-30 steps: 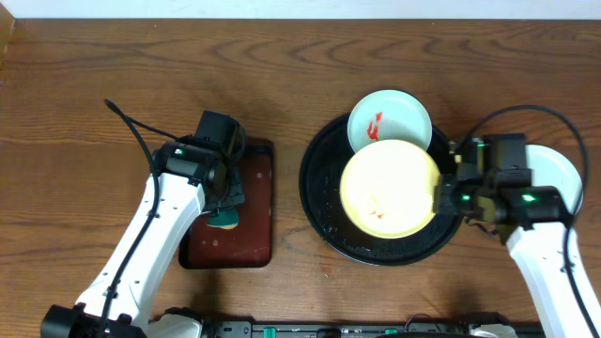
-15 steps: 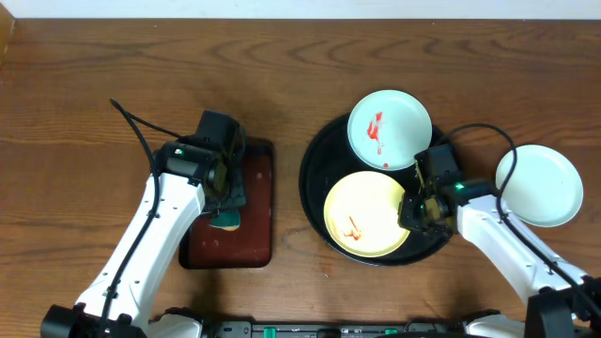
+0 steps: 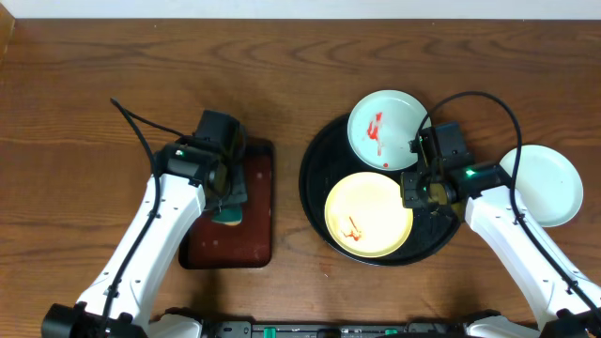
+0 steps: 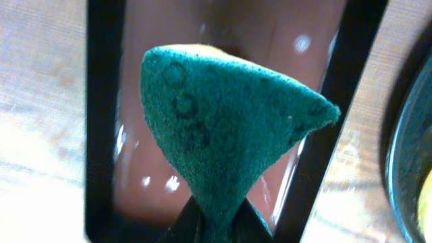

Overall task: Clean dirty plates on tray and stack at the side
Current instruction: 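Drag the yellow plate toward tray center with the right gripper, then scrub the yellow plate with the sponge in the left gripper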

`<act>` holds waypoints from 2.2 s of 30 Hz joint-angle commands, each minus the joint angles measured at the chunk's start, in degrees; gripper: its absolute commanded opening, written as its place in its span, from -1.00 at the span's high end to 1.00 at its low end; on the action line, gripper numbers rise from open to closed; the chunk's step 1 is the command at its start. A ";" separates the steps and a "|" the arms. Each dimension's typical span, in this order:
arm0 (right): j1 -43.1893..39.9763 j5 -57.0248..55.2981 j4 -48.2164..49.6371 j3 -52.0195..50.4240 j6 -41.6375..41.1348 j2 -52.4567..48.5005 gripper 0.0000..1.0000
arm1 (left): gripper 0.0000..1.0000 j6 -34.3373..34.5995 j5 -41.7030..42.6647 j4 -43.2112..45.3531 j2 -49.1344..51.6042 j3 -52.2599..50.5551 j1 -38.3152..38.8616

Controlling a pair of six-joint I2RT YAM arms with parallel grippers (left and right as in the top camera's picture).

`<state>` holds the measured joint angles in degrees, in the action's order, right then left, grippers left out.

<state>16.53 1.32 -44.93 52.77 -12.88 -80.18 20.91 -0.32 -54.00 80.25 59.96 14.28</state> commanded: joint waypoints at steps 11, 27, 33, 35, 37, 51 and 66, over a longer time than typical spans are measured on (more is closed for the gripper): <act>0.61 -0.87 -2.29 0.50 3.98 0.37 0.49 | 0.81 5.60 -0.28 21.44 8.41 -17.18 -0.24; 0.33 -4.07 -1.49 -1.49 0.68 0.26 0.42 | 0.80 5.68 5.90 18.29 15.15 -12.94 -0.24; 0.35 -0.17 1.60 -4.66 1.81 -0.66 0.42 | 0.80 2.43 5.88 13.70 8.92 -9.20 -0.24; 0.39 0.79 2.99 -6.05 1.68 -1.22 0.42 | 0.80 1.05 5.88 12.26 6.69 -8.02 -0.24; 0.39 0.66 4.59 -7.56 0.26 -2.16 0.42 | 0.80 0.39 5.86 10.38 4.61 -6.49 -0.24; 0.39 -4.92 12.26 -10.49 -11.30 -8.26 0.98 | 0.85 -0.46 15.41 2.45 -2.29 2.95 2.60; 0.39 -5.77 10.95 -10.49 -20.94 -8.20 0.97 | 0.85 17.00 18.21 18.64 5.09 2.03 21.66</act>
<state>17.12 0.62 -33.52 42.68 -30.92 -87.70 32.03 16.84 -36.93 82.08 61.60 33.12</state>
